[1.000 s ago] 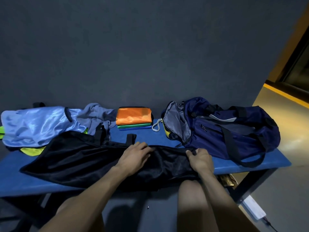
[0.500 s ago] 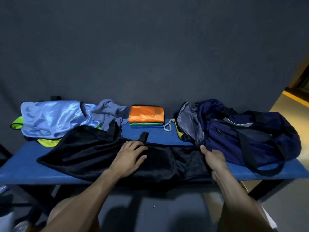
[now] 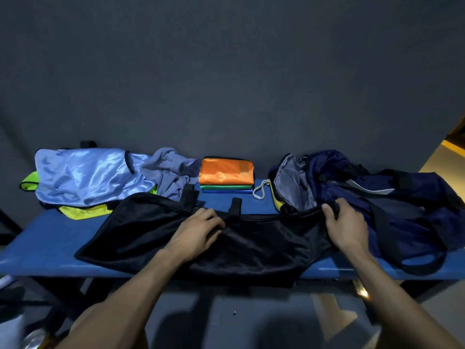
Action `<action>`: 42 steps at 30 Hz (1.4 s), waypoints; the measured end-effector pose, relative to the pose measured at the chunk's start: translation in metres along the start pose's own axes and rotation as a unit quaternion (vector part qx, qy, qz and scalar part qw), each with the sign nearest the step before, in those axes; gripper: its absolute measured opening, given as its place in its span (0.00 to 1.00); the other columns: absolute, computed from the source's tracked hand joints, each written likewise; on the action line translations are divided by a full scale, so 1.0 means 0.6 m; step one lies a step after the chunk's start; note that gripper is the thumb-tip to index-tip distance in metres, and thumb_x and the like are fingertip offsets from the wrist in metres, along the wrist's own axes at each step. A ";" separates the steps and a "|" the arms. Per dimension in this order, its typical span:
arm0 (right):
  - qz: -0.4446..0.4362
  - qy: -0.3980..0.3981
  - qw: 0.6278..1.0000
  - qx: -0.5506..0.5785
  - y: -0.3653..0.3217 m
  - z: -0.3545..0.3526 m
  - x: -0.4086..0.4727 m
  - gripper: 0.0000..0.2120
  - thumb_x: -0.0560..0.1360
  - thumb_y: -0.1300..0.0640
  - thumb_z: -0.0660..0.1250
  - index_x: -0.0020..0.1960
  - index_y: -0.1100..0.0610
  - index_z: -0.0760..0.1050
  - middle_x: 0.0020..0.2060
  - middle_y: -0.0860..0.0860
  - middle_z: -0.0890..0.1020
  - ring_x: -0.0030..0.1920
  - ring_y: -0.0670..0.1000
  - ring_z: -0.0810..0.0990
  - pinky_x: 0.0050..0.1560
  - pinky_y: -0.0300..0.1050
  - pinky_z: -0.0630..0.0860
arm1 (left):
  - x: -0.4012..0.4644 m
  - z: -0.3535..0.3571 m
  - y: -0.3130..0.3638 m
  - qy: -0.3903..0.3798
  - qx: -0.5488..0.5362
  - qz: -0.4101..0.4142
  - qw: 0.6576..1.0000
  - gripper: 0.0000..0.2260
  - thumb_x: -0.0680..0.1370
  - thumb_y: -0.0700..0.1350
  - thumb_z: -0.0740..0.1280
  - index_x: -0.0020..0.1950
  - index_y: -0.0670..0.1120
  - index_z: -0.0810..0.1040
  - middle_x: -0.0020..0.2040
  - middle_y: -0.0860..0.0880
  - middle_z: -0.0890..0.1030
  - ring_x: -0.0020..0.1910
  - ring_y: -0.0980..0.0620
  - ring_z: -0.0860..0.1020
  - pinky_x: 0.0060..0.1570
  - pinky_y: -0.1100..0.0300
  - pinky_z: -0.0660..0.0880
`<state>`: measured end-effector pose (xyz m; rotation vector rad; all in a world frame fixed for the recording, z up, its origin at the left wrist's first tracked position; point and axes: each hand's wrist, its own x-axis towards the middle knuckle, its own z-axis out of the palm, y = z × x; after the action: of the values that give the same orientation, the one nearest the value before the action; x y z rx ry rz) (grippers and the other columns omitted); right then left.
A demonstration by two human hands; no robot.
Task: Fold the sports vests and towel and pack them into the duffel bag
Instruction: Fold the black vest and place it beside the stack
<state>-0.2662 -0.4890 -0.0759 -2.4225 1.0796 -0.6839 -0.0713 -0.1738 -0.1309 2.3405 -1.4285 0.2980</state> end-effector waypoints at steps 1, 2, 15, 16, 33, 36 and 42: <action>-0.004 0.001 1.000 -0.006 -0.002 0.000 0.000 0.14 0.83 0.46 0.61 0.49 0.58 0.70 0.40 0.62 0.79 0.46 0.67 0.79 0.38 0.53 0.69 | -0.006 -0.004 -0.008 0.009 0.009 -0.013 1.000 0.05 0.80 0.48 0.68 0.55 0.52 0.80 0.50 0.54 0.77 0.50 0.52 0.74 0.44 0.59 0.73; -0.007 0.001 1.000 -0.010 -0.003 0.001 0.001 0.15 0.83 0.46 0.61 0.50 0.58 0.71 0.41 0.62 0.80 0.46 0.67 0.79 0.39 0.53 0.69 | -0.009 -0.008 -0.018 0.016 0.026 -0.024 0.999 0.05 0.80 0.48 0.68 0.54 0.52 0.81 0.49 0.54 0.78 0.49 0.51 0.75 0.44 0.57 0.73; 0.055 -0.016 0.998 0.017 0.020 0.013 0.020 0.16 0.80 0.43 0.65 0.41 0.54 0.71 0.45 0.64 0.82 0.50 0.67 0.80 0.42 0.53 0.70 | 0.029 -0.027 -0.087 -0.007 0.153 -0.099 0.983 0.08 0.83 0.51 0.64 0.59 0.54 0.80 0.52 0.51 0.79 0.52 0.44 0.75 0.53 0.49 0.67; 0.057 -0.015 0.998 0.022 0.022 0.012 0.022 0.17 0.79 0.43 0.65 0.40 0.53 0.70 0.44 0.63 0.82 0.49 0.67 0.80 0.42 0.53 0.71 | 0.032 -0.027 -0.092 -0.007 0.148 -0.106 0.983 0.09 0.84 0.51 0.62 0.57 0.54 0.81 0.52 0.51 0.80 0.52 0.44 0.75 0.52 0.50 0.66; 0.077 -0.001 0.996 0.046 0.012 0.013 0.024 0.20 0.77 0.46 0.68 0.33 0.55 0.68 0.31 0.57 0.78 0.39 0.63 0.78 0.39 0.54 0.75 | 0.059 0.022 0.047 -0.015 -0.029 0.036 0.999 0.09 0.79 0.48 0.65 0.59 0.53 0.77 0.53 0.53 0.76 0.50 0.50 0.77 0.46 0.54 0.76; 0.073 -0.001 0.996 0.046 0.008 0.013 0.025 0.20 0.77 0.46 0.68 0.33 0.55 0.67 0.31 0.58 0.78 0.39 0.63 0.78 0.40 0.55 0.76 | 0.062 0.046 0.063 -0.043 -0.009 0.092 0.995 0.17 0.83 0.54 0.59 0.69 0.51 0.76 0.61 0.53 0.76 0.57 0.51 0.73 0.56 0.54 0.73; 0.063 0.009 0.996 0.065 0.006 -0.003 0.023 0.20 0.77 0.50 0.70 0.33 0.59 0.69 0.28 0.56 0.77 0.34 0.59 0.76 0.37 0.53 0.74 | 0.064 0.048 0.064 -0.132 -0.016 0.053 0.990 0.26 0.84 0.62 0.53 0.82 0.59 0.58 0.82 0.56 0.56 0.76 0.51 0.56 0.74 0.52 0.56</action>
<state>-0.2612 -0.5020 -0.0727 -2.2225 1.1473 -0.7117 -0.0881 -0.2329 -0.1348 2.3515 -1.6691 -0.0093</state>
